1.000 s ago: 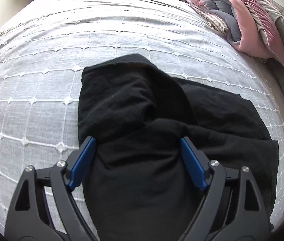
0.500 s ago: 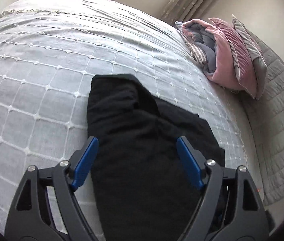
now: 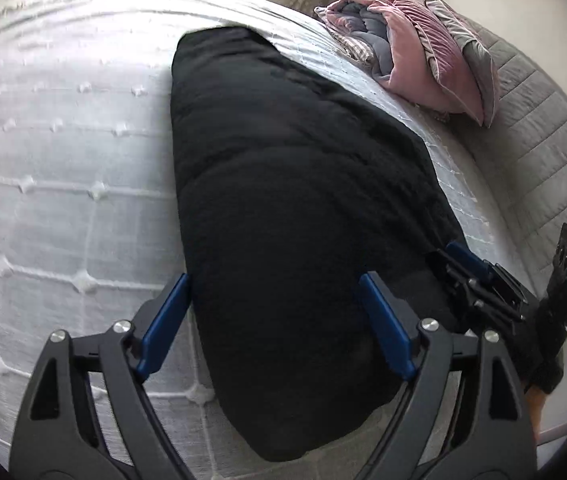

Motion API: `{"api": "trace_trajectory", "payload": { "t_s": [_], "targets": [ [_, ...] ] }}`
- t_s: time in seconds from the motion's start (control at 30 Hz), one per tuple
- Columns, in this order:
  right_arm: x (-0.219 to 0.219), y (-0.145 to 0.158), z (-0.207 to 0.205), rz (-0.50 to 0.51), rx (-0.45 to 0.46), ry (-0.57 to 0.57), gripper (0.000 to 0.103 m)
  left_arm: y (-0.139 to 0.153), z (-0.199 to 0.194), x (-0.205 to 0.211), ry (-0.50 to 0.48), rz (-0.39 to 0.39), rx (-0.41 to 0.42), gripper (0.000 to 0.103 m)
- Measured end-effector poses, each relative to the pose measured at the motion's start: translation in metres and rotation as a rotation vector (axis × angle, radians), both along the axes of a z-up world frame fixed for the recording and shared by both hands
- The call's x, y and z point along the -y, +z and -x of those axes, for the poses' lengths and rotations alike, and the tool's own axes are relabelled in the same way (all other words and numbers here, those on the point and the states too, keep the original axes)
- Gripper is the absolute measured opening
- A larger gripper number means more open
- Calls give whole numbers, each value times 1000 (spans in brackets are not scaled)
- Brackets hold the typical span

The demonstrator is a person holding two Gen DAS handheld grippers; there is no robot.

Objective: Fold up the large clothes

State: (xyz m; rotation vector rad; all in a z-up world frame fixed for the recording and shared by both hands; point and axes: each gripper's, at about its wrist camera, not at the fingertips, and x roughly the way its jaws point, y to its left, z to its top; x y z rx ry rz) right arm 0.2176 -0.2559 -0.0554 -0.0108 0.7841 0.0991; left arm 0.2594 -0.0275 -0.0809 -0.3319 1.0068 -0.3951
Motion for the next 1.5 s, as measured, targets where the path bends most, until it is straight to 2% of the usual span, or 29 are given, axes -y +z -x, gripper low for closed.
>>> {"api": "trace_trajectory", "payload": {
  "t_s": [0.1, 0.13, 0.17, 0.2, 0.27, 0.4, 0.47, 0.53, 0.7, 0.8, 0.97, 1.03, 1.07, 1.13, 1.2, 1.3, 1.4, 1.5],
  "targets": [
    [24, -3, 3, -1, 8, -39, 42, -2, 2, -14, 4, 113, -72, 87],
    [30, -3, 3, 9, 9, -73, 49, -1, 6, -16, 9, 122, -70, 87],
    [39, -4, 1, 46, -5, -142, 62, 3, 9, -19, 8, 119, -56, 87],
    [49, -4, 0, 19, -7, -179, 77, 5, 11, -20, 1, 106, -45, 87],
    [74, -4, 1, -146, -22, -226, 77, 6, 12, -23, -4, 101, -40, 87],
    [105, -7, 5, -381, -63, -262, 83, -9, 4, -31, 23, 239, -126, 87],
    [116, -18, 3, -532, -108, -248, 84, -15, 3, -31, 17, 279, -148, 88],
    [124, -35, 0, -634, -169, -257, 85, -20, 1, -24, 4, 283, -152, 90],
    [134, -63, -5, -812, -234, -265, 90, -30, -4, -7, -7, 287, -182, 97],
    [135, -68, -7, -858, -254, -274, 90, -37, -6, 0, -8, 315, -209, 99],
    [125, -70, -14, -809, -259, -262, 89, -35, -4, 9, 1, 273, -176, 99],
    [117, -70, -15, -793, -259, -237, 75, -33, -2, 12, 7, 242, -146, 92],
    [113, -67, -15, -767, -253, -247, 71, -31, 0, 14, 9, 225, -129, 86],
    [104, -53, -14, -696, -235, -239, 54, -26, 2, 14, 10, 189, -95, 74],
    [93, -28, -11, -630, -174, -209, 48, -19, 4, 16, 16, 169, -72, 62],
    [77, 5, 1, -519, -82, -173, 43, -6, 9, 24, 31, 147, -30, 55],
    [76, 32, 15, -440, 7, -167, 41, -2, 11, 45, 17, 181, -17, 54],
    [100, 55, 40, -403, 95, -202, 40, 3, 16, 77, -31, 224, -6, 54]
  ]
}}
